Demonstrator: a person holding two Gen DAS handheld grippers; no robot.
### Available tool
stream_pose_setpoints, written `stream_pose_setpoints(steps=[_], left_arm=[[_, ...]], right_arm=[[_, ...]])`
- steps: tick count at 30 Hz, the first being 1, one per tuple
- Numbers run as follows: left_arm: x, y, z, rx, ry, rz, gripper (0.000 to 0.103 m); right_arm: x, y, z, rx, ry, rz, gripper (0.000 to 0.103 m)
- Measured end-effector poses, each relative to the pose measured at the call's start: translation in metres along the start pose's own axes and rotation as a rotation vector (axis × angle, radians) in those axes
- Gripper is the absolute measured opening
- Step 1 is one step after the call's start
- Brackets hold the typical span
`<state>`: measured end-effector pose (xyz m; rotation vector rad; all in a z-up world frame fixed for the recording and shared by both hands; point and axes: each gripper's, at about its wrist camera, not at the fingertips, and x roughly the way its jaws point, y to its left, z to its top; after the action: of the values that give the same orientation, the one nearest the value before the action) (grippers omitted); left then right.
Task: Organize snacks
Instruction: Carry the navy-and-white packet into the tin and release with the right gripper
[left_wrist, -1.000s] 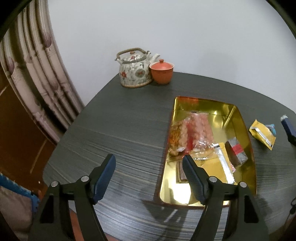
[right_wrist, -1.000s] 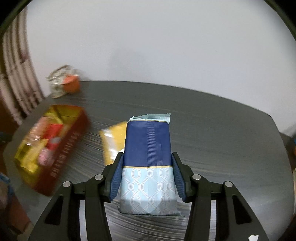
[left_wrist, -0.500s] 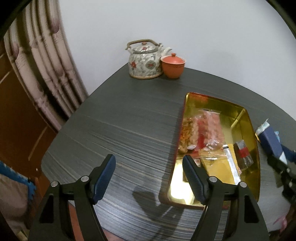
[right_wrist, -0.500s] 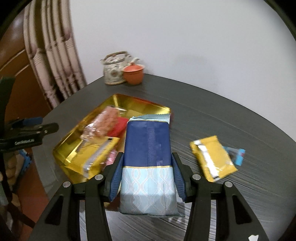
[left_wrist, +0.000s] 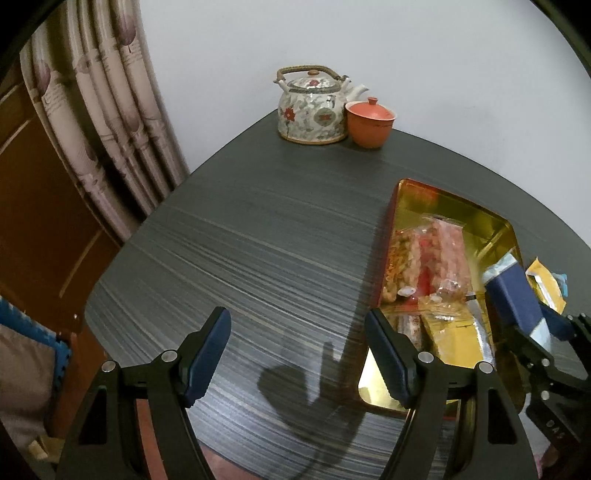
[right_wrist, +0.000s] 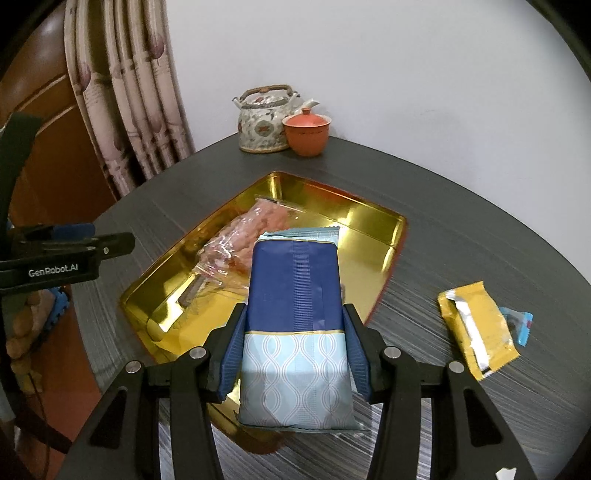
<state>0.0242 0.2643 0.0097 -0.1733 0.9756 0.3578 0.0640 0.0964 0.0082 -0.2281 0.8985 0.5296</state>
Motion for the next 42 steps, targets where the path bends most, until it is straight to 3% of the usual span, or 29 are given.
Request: stream_pose_setpoints(steps=[18,29,34,42], left_arm=[[0.002,-0.004,0.0,0.007,0.003,-0.004,0.075],[0.002,-0.004,-0.001,0.009,0.003,-0.004,0.075],[0.003,-0.004,0.0,0.006,0.003,-0.002,0.075],[0.003,-0.004,0.0,0.011,0.002,0.001,0.075]], right_arm=[[0.025,0.018,0.005,-0.002,0.03,0.027,0.048],[0.009,0.013,0.008,0.001,-0.014,0.049,0.06],[-0.012,-0.012,0.012,0.018,-0.067,0.02,0.06],[-0.026,-0.105,0.016,0.093,-0.061,-0.155,0.058]])
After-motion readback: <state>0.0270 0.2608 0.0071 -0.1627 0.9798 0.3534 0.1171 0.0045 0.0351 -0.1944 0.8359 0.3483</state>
